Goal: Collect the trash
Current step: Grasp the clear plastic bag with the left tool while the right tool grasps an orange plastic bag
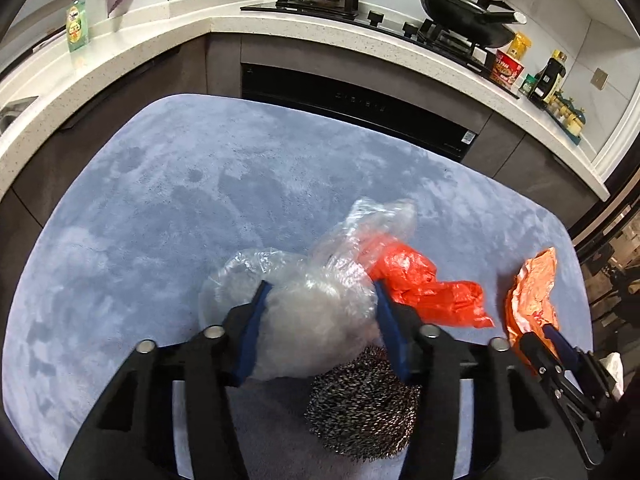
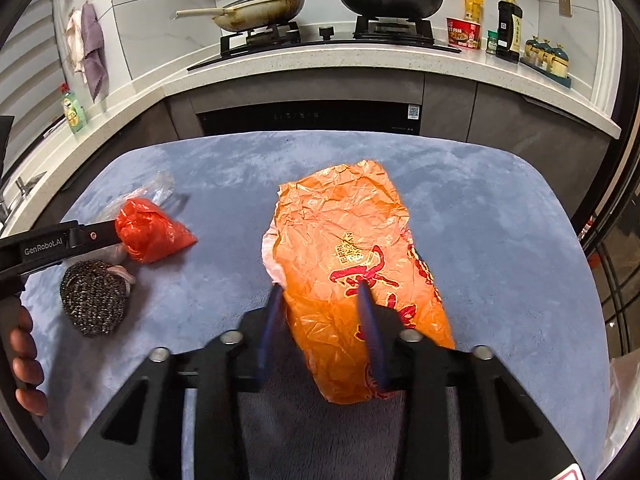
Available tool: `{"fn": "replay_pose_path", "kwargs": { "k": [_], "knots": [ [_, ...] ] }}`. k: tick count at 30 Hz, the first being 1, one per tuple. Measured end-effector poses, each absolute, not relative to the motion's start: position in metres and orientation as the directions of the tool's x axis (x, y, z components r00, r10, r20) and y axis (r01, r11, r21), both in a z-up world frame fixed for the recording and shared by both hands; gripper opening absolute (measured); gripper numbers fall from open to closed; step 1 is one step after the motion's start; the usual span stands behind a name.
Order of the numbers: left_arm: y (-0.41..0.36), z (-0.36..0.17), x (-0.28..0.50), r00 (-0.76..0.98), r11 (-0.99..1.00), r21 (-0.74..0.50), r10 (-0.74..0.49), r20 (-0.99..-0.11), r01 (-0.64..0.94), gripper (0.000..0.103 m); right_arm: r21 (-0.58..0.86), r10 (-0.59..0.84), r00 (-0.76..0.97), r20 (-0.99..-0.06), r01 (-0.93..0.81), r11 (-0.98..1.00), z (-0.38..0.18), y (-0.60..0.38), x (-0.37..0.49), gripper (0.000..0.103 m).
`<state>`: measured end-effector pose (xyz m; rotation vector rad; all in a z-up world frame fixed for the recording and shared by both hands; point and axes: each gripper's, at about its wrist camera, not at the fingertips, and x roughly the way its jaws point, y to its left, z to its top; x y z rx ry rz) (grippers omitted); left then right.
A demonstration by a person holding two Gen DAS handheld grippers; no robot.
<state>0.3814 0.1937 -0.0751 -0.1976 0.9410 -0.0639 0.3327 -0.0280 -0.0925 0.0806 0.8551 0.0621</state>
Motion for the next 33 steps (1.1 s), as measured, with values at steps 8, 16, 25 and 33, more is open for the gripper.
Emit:
{"fn": "replay_pose_path", "kwargs": {
  "k": [8,16,25,33],
  "knots": [
    [0.195,-0.061,0.360,0.607,0.973,-0.231,-0.173,-0.776,-0.018,0.032,0.112,0.102,0.661,-0.743,-0.026,0.993,-0.082,-0.029,0.315,0.010],
    [0.183,-0.031,0.318,0.631,0.966,-0.258,-0.212,-0.746,0.020,0.031,0.140,0.116,0.689,-0.716,-0.022,0.990,-0.057,-0.038,0.276,0.006],
    [0.136,-0.001,0.257,0.638,0.957,-0.264,-0.276,-0.719,0.116,0.031,0.168,0.115,0.735,-0.668,-0.002,0.986,-0.021,-0.062,0.213,0.006],
    [0.077,0.019,0.211,0.626,0.939,-0.260,-0.343,-0.700,0.223,0.031,0.192,0.079,0.781,-0.619,0.054,0.980,0.003,-0.104,0.158,0.006]
  ]
}}
